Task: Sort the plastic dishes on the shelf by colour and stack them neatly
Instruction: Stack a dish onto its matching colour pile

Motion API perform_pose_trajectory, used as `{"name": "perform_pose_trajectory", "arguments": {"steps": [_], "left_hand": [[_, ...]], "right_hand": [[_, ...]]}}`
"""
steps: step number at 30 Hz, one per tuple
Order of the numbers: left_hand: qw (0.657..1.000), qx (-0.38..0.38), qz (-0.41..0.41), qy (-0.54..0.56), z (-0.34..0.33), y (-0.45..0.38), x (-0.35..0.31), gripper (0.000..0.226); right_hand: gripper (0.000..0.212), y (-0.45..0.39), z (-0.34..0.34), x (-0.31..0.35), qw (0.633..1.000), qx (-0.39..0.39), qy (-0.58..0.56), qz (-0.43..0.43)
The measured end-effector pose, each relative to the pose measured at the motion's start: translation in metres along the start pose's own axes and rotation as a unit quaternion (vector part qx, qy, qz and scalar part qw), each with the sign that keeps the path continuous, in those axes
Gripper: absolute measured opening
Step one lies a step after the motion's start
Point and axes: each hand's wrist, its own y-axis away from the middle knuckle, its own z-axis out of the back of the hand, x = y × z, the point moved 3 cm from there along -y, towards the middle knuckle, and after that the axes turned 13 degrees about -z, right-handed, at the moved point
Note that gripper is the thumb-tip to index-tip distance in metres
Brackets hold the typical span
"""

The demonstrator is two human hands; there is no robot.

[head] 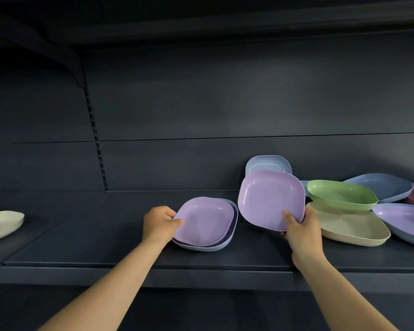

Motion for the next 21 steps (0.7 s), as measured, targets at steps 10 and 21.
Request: {"name": "perform_pose_trajectory", "arguments": {"steps": [10, 21], "left_hand": [[0.987, -0.060, -0.073, -0.129, 0.011, -0.027, -0.009, 0.019], [0.920, -0.141, 0.176, 0.320, 0.039, -0.031, 0.012, 0.012]], "right_hand": [[0.011, 0.003, 0.001, 0.002, 1.000, 0.002, -0.012, -0.003], [0.017, 0.017, 0.001, 0.008, 0.999, -0.017, 0.032, 0.015]]}}
